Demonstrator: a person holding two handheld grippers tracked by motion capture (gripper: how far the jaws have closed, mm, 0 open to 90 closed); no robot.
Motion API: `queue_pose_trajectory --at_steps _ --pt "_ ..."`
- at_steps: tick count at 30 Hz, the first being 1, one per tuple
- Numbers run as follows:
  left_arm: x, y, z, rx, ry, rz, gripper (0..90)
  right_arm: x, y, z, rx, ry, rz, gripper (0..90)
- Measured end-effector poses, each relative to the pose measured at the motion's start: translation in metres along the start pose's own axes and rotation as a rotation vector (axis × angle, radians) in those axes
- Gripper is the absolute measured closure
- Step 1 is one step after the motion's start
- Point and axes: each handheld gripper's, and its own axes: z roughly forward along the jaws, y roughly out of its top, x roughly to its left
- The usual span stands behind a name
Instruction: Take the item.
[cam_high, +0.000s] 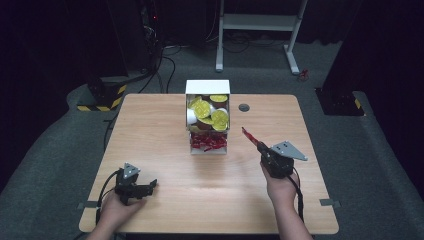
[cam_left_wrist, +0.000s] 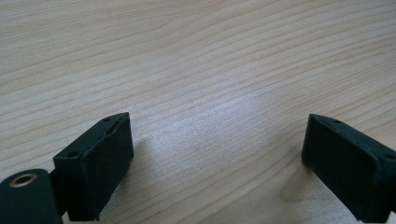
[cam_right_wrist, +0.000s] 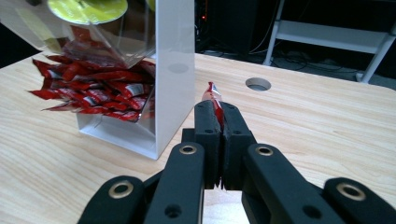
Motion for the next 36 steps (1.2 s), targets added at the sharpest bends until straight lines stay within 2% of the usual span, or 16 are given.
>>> queue_pose_trajectory --at_steps 8,16,23,24,27,36 --pt "0.0 0.0 0.0 0.006 0.01 -0.002 7.6 -0.007 0.007 0.013 0.007 -0.036 0.002 88.1" --pt "0.001 0.001 0.002 0.014 0.017 -0.006 4.1 -0.011 0.012 0.023 0.006 -0.046 0.0 88.1" --pt "0.0 0.001 0.002 0.016 0.018 -0.011 3.5 -0.012 0.014 0.027 0.009 -0.057 0.004 88.1" --pt "0.002 0.001 0.002 0.018 0.024 0.004 3.4 -0.012 0.015 0.028 0.005 -0.058 0.004 88.1" --pt "0.001 0.001 0.002 0.017 0.023 0.004 3.4 -0.012 0.015 0.029 0.002 -0.058 0.004 88.0" --pt "0.001 0.001 0.002 0.017 0.023 0.003 3.4 -0.017 0.015 0.037 0.02 -0.088 -0.006 88.0"
